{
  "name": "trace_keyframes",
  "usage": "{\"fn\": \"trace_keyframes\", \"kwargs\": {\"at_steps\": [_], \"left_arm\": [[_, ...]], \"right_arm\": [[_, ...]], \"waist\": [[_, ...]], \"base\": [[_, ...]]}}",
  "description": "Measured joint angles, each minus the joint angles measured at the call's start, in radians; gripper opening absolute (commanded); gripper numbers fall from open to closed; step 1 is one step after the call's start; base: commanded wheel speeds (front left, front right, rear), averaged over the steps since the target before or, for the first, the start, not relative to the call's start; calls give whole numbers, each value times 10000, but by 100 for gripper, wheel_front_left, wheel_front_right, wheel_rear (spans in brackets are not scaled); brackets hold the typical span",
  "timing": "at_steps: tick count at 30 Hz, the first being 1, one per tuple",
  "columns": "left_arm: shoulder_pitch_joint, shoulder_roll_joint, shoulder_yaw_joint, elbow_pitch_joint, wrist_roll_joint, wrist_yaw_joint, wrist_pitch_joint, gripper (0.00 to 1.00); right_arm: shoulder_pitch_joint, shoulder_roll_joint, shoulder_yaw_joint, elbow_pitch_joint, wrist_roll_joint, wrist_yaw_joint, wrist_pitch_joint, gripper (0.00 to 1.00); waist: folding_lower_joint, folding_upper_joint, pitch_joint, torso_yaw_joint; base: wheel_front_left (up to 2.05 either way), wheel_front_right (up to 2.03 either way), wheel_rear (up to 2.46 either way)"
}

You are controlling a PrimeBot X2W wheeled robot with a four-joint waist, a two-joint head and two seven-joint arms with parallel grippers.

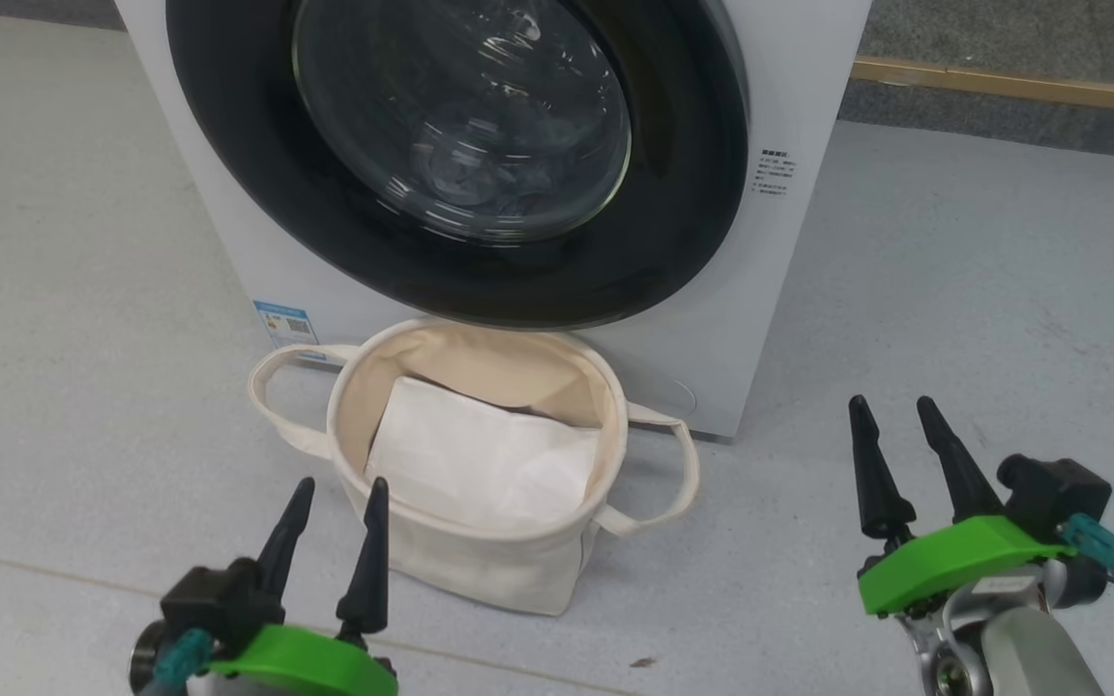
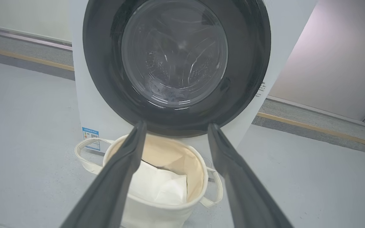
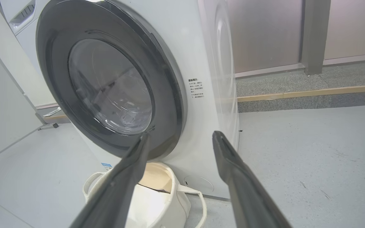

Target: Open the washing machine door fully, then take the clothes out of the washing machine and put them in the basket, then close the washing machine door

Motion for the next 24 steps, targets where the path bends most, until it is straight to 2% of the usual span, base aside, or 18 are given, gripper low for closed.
{"fn": "trace_keyframes", "kwargs": {"at_steps": [5, 13, 20, 22, 24], "left_arm": [[-34, 75, -224, 288, 627, 267, -155, 100], [-149, 92, -734, 815, 1513, 349, -374, 100], [-322, 92, -1147, 1112, 2349, 456, -564, 100], [-390, 92, -1229, 1127, 2535, 543, -635, 100], [-401, 56, -1246, 1137, 2591, 583, -719, 100]], "right_arm": [[0, 0, 4, 268, -698, 0, -121, 100], [-6, 0, 174, 441, -1528, 0, -376, 100], [-7, -2, 219, 445, -2782, 0, -581, 100], [-9, -4, 221, 453, -2790, 0, -648, 100], [-57, -6, 226, 617, -2011, 0, -731, 100]], "waist": [[0, 0, -11, 25], [0, 0, -26, 63], [0, 0, -23, 91], [0, 0, -33, 100], [0, 0, -58, 123]], "base": [[0, 0, 0], [0, 0, 0], [0, 0, 0], [0, 0, 0], [0, 0, 0]]}}
